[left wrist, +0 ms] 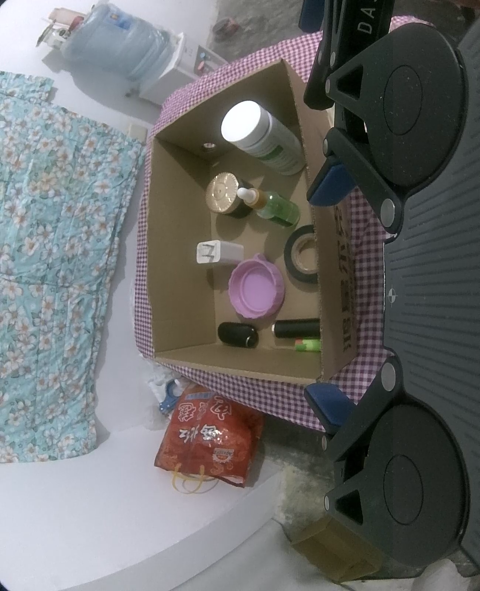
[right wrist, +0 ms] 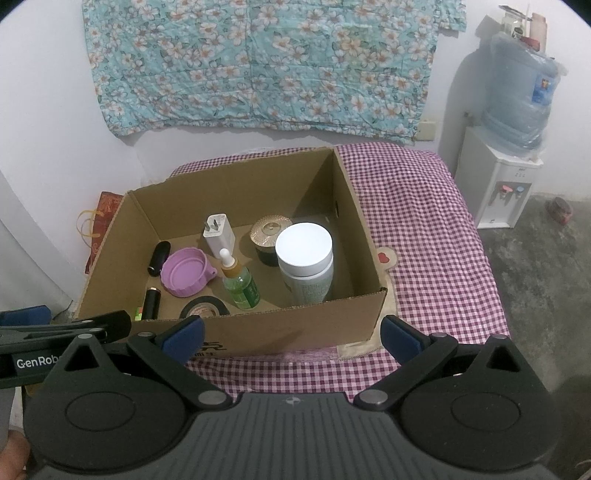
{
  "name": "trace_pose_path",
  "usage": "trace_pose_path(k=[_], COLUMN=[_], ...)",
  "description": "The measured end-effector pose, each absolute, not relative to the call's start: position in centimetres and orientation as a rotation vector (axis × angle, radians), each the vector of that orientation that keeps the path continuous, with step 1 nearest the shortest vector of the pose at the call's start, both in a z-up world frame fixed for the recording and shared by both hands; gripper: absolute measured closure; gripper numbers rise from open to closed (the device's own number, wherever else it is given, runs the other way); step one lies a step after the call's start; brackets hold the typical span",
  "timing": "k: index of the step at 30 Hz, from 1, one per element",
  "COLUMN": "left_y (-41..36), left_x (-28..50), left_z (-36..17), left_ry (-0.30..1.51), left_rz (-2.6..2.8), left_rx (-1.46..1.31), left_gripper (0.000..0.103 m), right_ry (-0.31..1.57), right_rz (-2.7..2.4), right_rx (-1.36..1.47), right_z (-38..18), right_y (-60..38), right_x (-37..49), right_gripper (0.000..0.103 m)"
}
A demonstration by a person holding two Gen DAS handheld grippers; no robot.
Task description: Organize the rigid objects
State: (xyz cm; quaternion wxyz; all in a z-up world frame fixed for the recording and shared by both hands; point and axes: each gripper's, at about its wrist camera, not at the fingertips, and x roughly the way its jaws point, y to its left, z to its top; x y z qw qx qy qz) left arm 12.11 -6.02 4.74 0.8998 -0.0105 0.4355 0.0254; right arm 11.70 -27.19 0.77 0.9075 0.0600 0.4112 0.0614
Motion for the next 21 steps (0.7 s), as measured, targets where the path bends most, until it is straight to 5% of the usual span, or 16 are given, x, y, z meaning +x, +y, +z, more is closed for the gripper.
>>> trace_pose_path(k=[21], left_y=[-6.0], left_x=[12.0], left_z=[5.5], left_ry=[0.886], left_rz=[0.056], left_rx=[-0.020], left_gripper=[0.001], right_ry=[0.839], right_rz=[0.129], right_rx=[0.118], right_z=[1.8], right_y=[-27.3], right_x=[11.7], right_gripper=[0.000])
